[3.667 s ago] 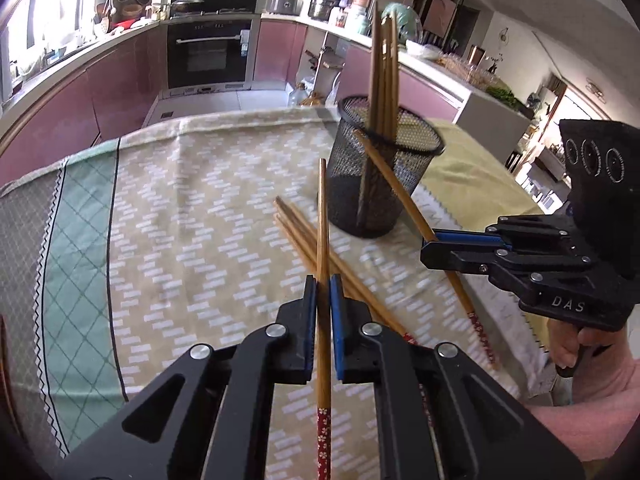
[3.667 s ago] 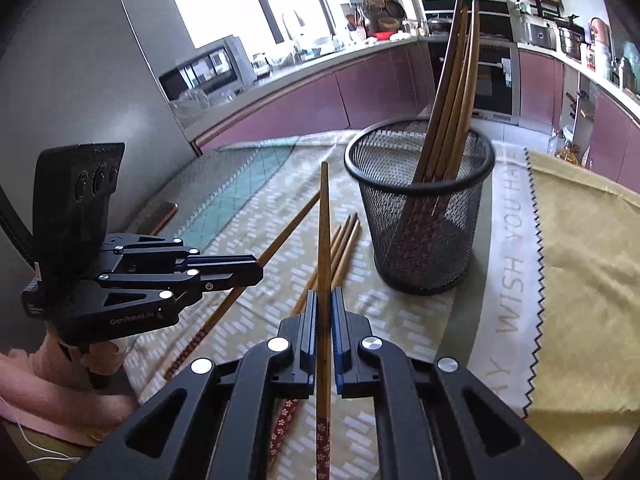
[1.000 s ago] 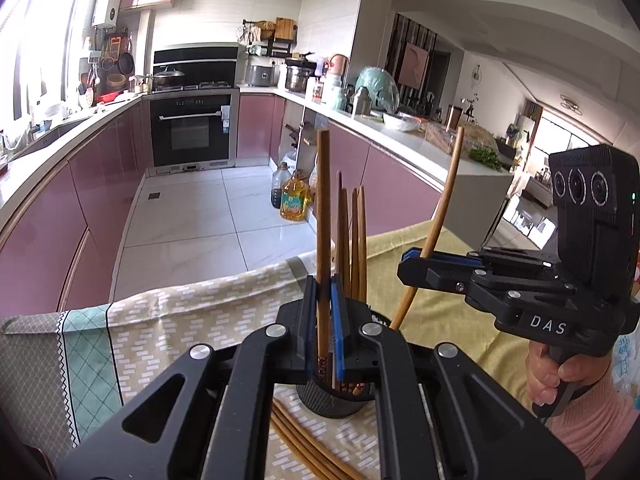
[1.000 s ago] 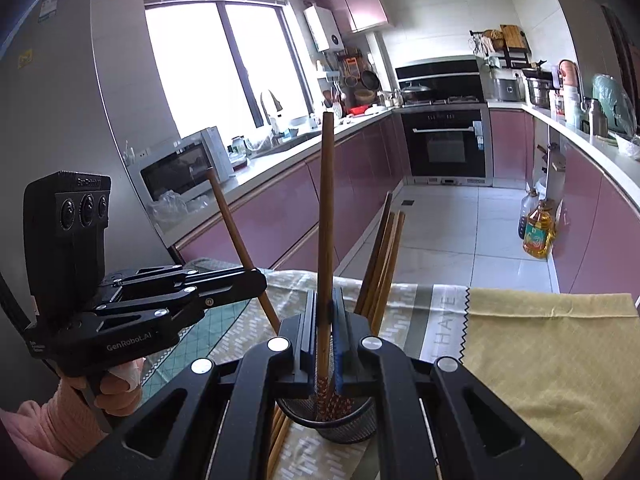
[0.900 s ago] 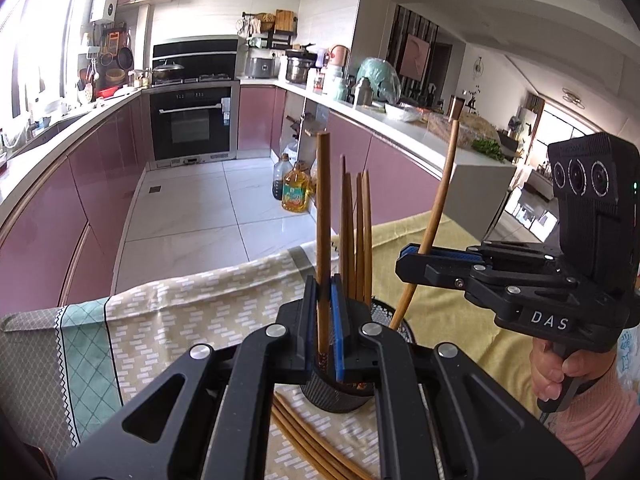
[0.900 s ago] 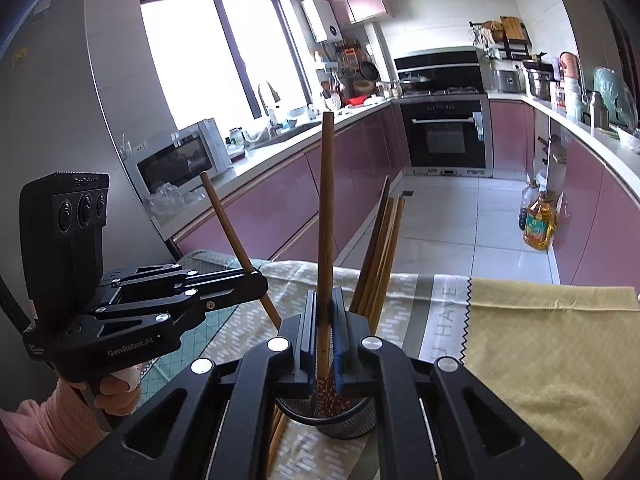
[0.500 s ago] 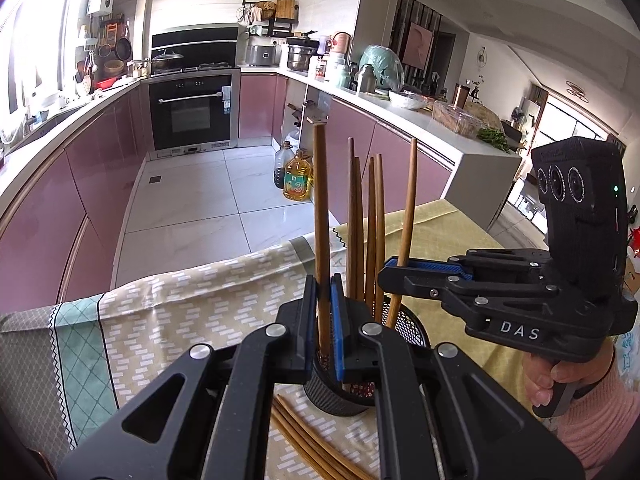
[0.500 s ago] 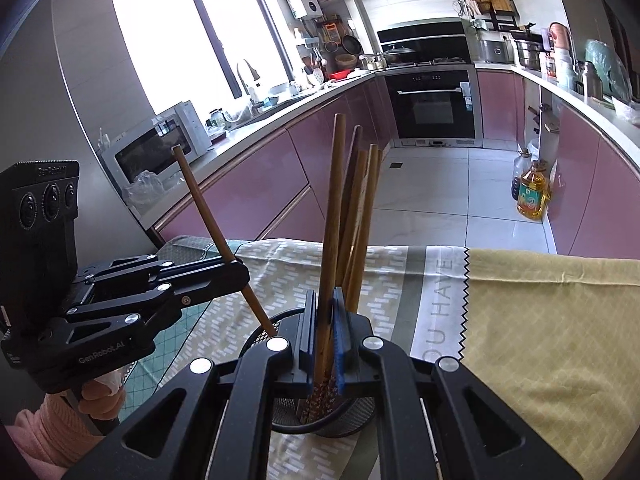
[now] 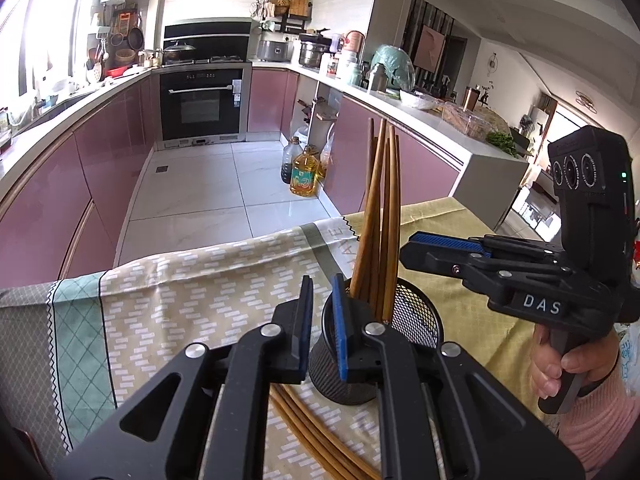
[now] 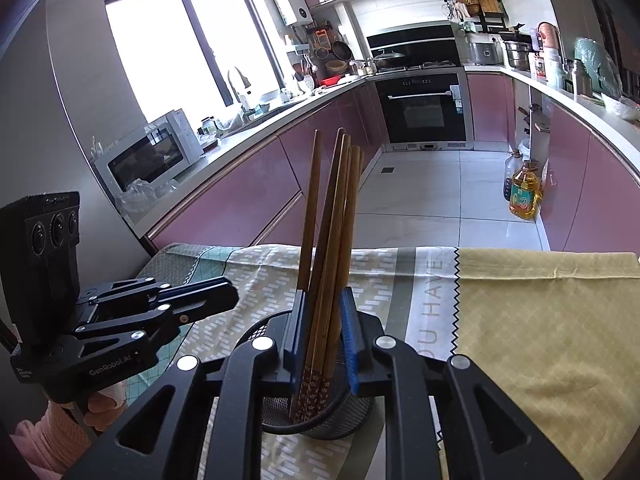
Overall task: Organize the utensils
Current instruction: 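Move the right gripper back over the remaining chopsticks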
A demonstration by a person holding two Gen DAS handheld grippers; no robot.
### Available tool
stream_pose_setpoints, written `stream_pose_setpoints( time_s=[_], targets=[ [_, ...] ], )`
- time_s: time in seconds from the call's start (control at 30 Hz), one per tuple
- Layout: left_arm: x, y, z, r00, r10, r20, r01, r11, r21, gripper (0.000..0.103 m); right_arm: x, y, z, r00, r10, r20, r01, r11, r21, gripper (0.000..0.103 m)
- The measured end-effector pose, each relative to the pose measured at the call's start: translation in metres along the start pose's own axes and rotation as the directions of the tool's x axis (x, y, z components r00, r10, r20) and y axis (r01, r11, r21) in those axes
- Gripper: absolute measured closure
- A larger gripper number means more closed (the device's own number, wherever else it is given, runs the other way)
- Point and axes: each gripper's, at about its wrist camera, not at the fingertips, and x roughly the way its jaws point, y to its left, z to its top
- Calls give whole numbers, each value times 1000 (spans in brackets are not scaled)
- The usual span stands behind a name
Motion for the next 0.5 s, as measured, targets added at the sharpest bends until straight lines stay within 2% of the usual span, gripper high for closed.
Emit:
stream_pose_setpoints(
  time_s=[0.17, 0.27, 0.43, 0.5],
  targets=[
    [-25, 5, -18, 998, 38, 57, -39, 999, 14, 74, -23, 14, -11, 999, 38, 27, -37, 998, -53, 85],
    [-38, 9, -34, 996, 48, 73, -49, 999, 17, 71, -41, 29, -25, 997, 73, 35, -68, 991, -113, 81],
    [-46, 14, -67, 997, 74, 38, -74, 997, 9, 63, -48, 48, -56, 992, 125, -20, -126, 978, -164, 77],
    [-43, 15, -84, 998, 70, -1, -70, 998, 6, 58, -38, 51, -73, 989, 128, -75, -139, 977, -161, 76]
  ],
)
